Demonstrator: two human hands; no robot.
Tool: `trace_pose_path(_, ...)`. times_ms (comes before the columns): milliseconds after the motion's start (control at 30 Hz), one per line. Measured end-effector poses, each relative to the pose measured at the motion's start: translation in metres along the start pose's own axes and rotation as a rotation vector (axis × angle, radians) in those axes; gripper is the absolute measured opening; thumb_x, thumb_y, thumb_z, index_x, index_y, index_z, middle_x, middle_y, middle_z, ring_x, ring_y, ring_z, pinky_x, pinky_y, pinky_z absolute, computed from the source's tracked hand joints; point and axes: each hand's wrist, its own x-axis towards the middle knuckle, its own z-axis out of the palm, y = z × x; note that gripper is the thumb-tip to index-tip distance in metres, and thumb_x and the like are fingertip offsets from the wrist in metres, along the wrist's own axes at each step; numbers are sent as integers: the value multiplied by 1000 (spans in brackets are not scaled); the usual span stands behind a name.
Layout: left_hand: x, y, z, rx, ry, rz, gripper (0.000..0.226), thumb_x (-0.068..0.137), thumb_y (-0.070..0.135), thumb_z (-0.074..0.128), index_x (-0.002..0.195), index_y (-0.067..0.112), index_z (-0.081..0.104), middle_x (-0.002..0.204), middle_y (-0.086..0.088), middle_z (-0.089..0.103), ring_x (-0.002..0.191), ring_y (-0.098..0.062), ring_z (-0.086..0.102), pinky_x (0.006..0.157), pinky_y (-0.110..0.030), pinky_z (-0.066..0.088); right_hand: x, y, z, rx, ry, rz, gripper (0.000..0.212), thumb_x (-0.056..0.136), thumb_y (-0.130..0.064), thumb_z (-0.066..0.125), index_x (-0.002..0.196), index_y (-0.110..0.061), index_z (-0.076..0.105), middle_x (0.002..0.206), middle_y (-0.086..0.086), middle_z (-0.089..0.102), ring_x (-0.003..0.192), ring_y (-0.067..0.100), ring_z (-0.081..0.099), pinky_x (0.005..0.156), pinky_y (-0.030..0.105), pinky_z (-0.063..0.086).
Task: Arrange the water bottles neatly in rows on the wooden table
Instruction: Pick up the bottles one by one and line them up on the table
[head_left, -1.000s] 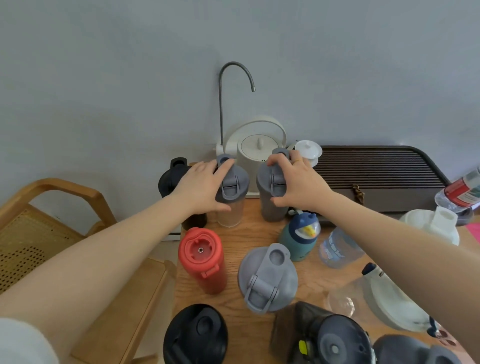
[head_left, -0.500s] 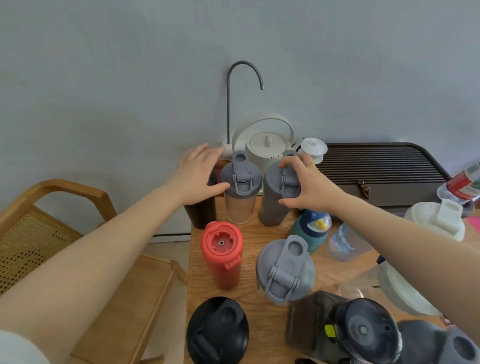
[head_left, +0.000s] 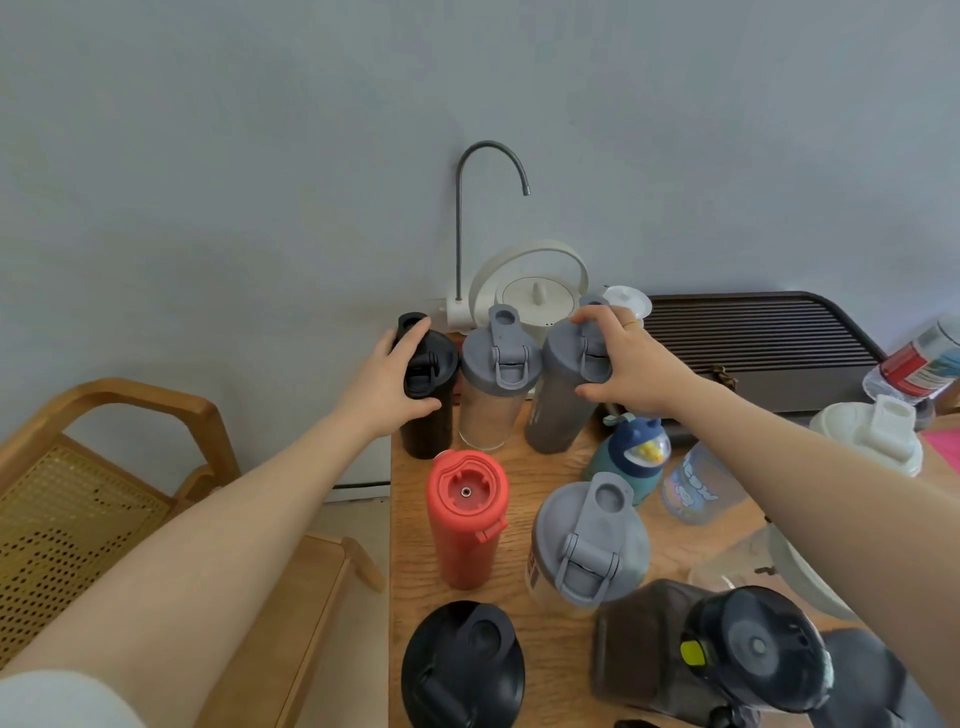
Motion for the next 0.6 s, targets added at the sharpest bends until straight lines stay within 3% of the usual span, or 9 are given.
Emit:
trace_pose_path(133,7,-3,2,-6,14,34,95,72,17,76,144,27,16,150,-10,21,131,-33,33,108,-42,32,2,2,-4,-109,22,-10,70,71,-13,68,131,-22,33,137,12,32,104,31,50,80,44,53)
trace_pose_path(233,10,-5,2,25,-4,-7,97,71,24,76,144,31,12,151,-11,18,133,-36,28,110,-49,30,1,4,-4,-172,16,-10,72,73,-22,72,133,-24,31,139,12,31,118,33,41,90,43,49)
trace_pose_path(300,8,1,1,219,2,-38,100,71,38,73,145,33,6,155,-11,6,139,-38,12,113,-51,18,1,5,-3,-220,17,6,85,69,-34,76,137,-25,25,139,14,31,123,35,36,94,46,45)
trace_pose_path(400,7,20,-1,482,40,151,104,71,50,69,145,28,-1,156,-10,-8,142,-32,-5,114,-47,5,6,6,-8,-91,1,74,112,61,-44,81,145,-27,9,149,16,16,136,39,19,106,54,32)
trace_pose_path(467,13,37,-2,509,-7,286,109,70,50,71,145,26,-5,156,-11,-10,142,-32,2,113,-44,15,12,8,-12,95,-55,122,115,62,-41,82,146,-27,5,154,14,7,141,36,13,110,50,26)
trace_pose_path(533,27,53,-2,539,-79,341,116,65,51,74,144,30,-9,155,-9,-16,139,-34,16,102,-43,37,17,7,-13,165,-97,132,112,64,-37,81,146,-28,6,152,11,21,136,31,29,105,44,35)
trace_pose_path(600,42,66,0,599,-157,348,120,61,54,75,142,37,-12,153,-7,-24,133,-36,29,85,-41,49,20,5,-9,112,-86,119,107,64,-35,79,144,-30,8,143,13,34,124,32,43,98,43,45)
